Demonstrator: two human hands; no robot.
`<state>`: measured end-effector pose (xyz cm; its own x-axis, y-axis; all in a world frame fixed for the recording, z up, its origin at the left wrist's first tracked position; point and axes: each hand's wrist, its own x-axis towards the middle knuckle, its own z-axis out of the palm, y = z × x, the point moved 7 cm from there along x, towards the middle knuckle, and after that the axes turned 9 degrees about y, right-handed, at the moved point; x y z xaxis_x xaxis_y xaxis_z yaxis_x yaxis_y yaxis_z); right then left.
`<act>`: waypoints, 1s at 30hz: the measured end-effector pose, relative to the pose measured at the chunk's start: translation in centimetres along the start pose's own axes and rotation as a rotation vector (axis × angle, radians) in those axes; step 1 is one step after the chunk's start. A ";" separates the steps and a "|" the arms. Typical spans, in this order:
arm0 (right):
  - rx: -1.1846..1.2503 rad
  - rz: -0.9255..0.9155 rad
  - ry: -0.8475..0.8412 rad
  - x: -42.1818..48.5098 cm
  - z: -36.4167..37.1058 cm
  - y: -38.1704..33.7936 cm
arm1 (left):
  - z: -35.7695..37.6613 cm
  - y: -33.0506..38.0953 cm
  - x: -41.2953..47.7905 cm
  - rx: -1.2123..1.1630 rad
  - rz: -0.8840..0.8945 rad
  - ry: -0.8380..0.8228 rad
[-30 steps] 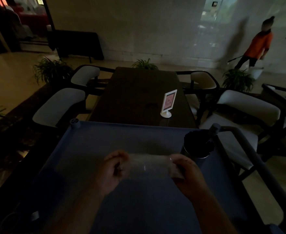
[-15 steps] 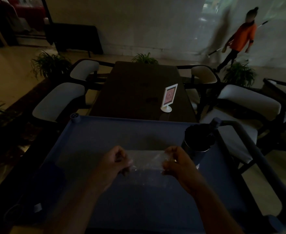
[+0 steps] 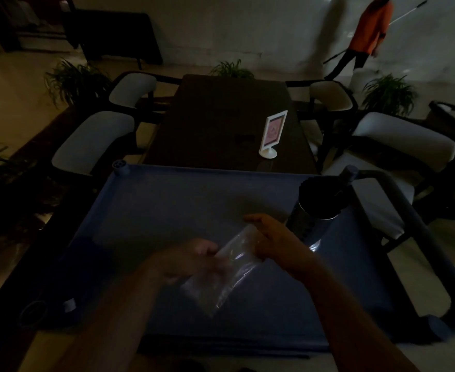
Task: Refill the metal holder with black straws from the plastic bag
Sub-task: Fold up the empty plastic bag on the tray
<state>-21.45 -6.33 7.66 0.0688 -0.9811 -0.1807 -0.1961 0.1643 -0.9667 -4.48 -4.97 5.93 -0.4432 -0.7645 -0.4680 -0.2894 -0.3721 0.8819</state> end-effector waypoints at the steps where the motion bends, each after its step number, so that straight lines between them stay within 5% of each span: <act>1: -0.014 -0.015 0.007 0.2 0.0 -0.1 | 0.4 -0.1 0.1 0.007 -0.004 0.015; 7: 0.275 0.102 0.286 0.0 -2.0 2.2 | -0.2 -1.0 1.1 -0.334 0.091 0.286; 10: 0.522 0.304 0.196 -1.3 0.3 4.2 | -0.6 -1.7 1.5 -0.422 0.158 0.412; 13: 0.618 0.379 0.032 -2.4 3.0 4.5 | 0.2 -2.0 1.7 -0.469 0.176 0.370; 30: 0.260 0.236 0.162 -1.1 0.5 5.4 | 0.0 -3.6 2.3 -0.296 0.090 0.467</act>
<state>-22.08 -4.30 2.54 -0.1077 -0.9133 -0.3929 0.0678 0.3875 -0.9194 -4.42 -5.41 1.73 -0.0124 -0.9271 -0.3746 0.0132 -0.3747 0.9270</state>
